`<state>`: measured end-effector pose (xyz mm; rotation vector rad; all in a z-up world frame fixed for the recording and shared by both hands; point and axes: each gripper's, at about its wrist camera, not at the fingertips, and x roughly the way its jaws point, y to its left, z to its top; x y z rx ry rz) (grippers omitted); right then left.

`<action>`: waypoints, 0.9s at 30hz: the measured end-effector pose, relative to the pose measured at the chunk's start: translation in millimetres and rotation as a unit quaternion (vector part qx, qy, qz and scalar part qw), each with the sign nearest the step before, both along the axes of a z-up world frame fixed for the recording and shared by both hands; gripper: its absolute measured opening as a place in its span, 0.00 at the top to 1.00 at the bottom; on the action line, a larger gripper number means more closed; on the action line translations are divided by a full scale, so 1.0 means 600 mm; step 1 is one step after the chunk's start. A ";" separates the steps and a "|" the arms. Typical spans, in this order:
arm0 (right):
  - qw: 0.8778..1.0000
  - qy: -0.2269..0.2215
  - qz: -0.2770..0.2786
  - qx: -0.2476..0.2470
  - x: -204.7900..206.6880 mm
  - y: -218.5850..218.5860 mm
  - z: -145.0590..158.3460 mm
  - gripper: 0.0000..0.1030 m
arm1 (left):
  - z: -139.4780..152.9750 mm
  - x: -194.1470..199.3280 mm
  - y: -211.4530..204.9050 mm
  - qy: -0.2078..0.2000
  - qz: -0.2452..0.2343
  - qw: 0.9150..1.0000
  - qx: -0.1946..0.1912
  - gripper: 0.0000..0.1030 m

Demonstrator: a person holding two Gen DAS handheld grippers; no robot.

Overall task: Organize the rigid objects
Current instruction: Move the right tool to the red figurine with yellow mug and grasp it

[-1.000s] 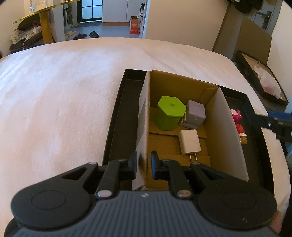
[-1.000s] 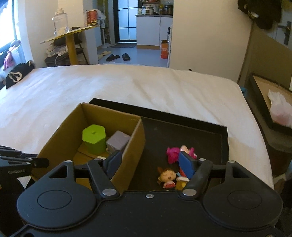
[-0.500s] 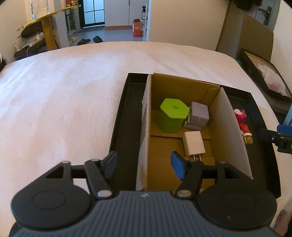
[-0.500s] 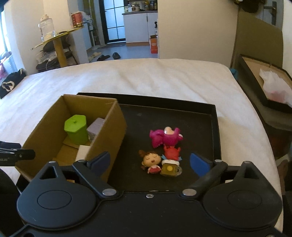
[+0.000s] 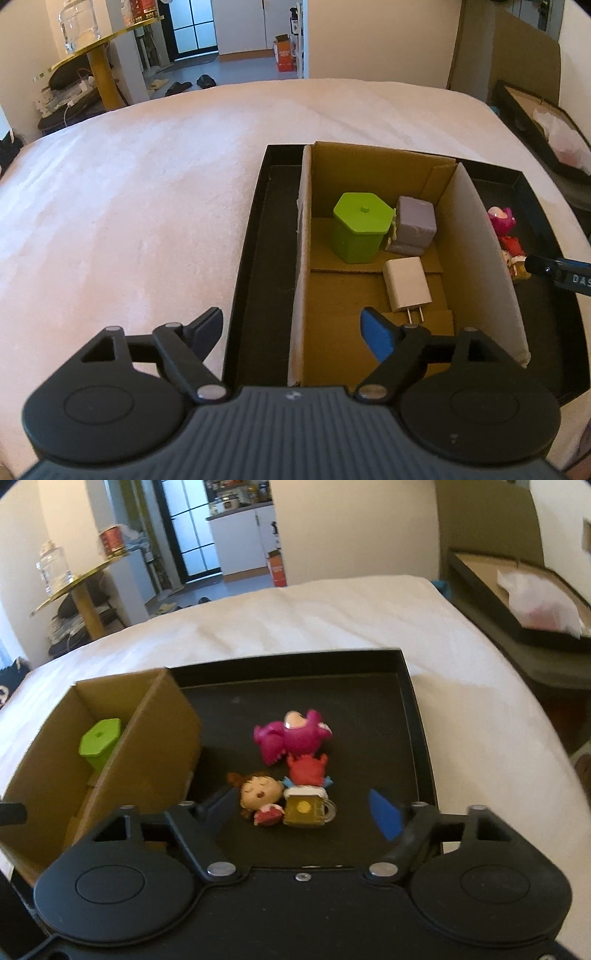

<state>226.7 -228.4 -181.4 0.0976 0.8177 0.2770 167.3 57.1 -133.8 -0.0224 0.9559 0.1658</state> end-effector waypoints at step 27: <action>0.999 0.027 -0.003 -0.025 -0.013 -0.017 -0.038 0.65 | -0.005 0.006 -0.006 0.009 0.003 1.000 0.020 0.21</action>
